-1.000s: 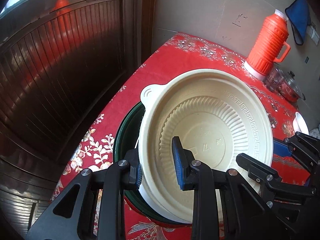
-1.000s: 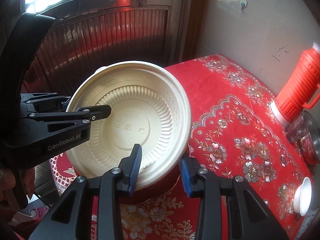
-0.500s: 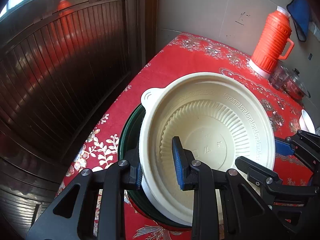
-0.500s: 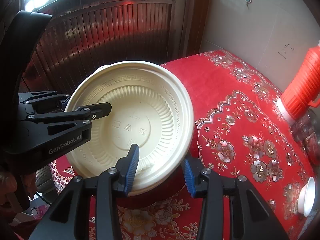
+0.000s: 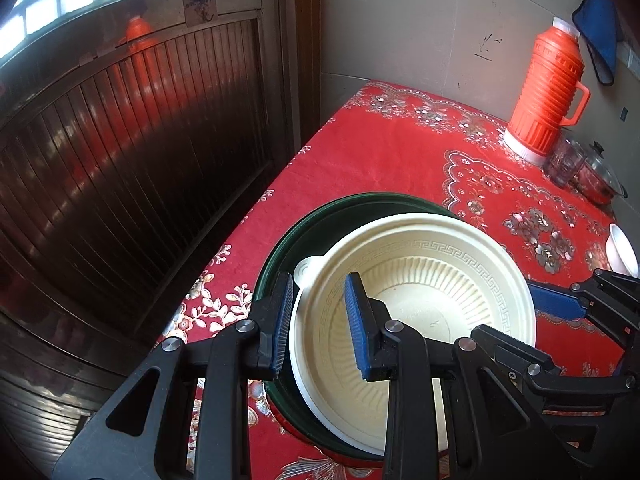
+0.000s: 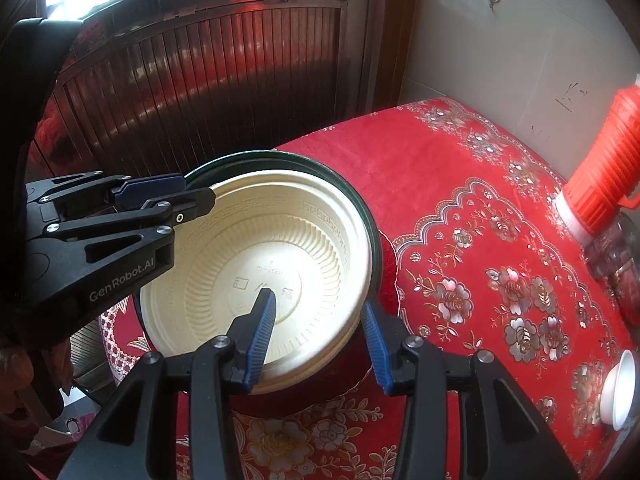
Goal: Organize plates and bowls
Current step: 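Lower the beige bowl into the green basin onto the white bowl, then open both grippers and withdraw them from the beige bowl, then move both grippers to the small white bowl and grasp its rim, then lift the small white bowl and carry it toward the green basin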
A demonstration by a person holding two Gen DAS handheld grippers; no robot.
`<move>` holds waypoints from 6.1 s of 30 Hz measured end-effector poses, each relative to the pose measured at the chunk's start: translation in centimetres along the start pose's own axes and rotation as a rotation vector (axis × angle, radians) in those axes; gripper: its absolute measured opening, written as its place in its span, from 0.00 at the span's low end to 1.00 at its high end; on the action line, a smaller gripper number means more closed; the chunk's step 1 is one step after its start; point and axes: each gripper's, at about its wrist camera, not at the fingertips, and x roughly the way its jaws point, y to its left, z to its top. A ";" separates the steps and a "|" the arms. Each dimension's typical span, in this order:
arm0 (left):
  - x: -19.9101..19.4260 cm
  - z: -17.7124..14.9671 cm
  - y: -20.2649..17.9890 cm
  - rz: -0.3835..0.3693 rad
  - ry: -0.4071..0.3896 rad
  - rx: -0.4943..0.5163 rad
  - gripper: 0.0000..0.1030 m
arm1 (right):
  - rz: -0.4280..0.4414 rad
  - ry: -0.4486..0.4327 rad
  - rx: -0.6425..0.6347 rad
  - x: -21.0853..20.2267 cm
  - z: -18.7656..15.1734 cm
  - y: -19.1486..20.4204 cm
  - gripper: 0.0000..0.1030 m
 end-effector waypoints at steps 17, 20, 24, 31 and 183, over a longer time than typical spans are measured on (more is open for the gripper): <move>-0.4 0.1 -2.0 -0.042 -0.009 0.010 0.47 | 0.014 -0.061 0.081 -2.2 -0.9 -2.0 0.66; -1.0 0.2 -2.6 -0.056 -0.035 0.016 0.56 | 0.019 -0.069 0.119 -2.6 -1.3 -3.0 0.74; -1.3 0.5 -3.8 -0.067 -0.043 0.036 0.56 | 0.013 -0.078 0.157 -3.2 -2.1 -4.3 0.76; -1.6 0.6 -5.7 -0.088 -0.047 0.066 0.56 | -0.007 -0.083 0.201 -4.1 -3.2 -5.8 0.76; -1.1 0.4 -2.1 -0.137 0.122 0.008 0.18 | 0.042 -0.007 0.027 -2.0 -0.5 -2.7 0.37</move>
